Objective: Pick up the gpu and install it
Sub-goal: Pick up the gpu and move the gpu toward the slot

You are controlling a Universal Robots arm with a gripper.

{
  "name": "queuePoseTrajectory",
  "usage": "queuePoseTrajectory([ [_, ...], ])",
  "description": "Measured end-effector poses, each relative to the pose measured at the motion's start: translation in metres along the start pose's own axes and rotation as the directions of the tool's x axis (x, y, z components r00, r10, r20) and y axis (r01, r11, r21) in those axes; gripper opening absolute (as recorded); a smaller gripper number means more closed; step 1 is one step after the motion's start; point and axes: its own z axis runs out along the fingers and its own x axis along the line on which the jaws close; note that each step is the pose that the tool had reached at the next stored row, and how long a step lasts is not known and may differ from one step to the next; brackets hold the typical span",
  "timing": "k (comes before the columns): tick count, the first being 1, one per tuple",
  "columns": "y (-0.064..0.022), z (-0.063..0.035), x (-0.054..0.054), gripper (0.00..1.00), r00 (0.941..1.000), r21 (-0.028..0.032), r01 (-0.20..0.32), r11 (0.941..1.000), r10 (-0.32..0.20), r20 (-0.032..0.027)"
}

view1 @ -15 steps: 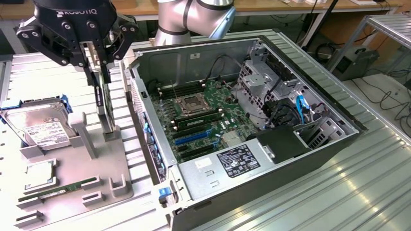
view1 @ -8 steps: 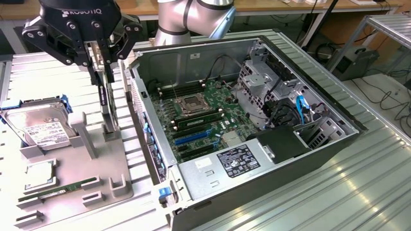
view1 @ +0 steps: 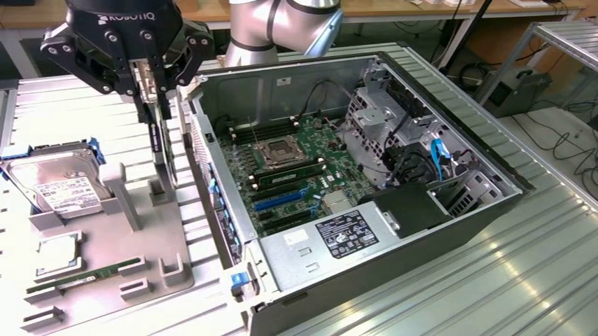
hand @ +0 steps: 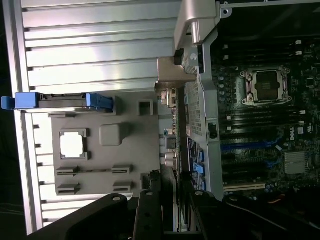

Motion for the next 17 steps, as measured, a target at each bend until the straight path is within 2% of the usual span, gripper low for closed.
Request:
queuePoseTrajectory([
  [17, 0.001, 0.0003, -0.013, 0.27, 1.0, 0.0001, 0.0, 1.0, 0.0, 0.0],
])
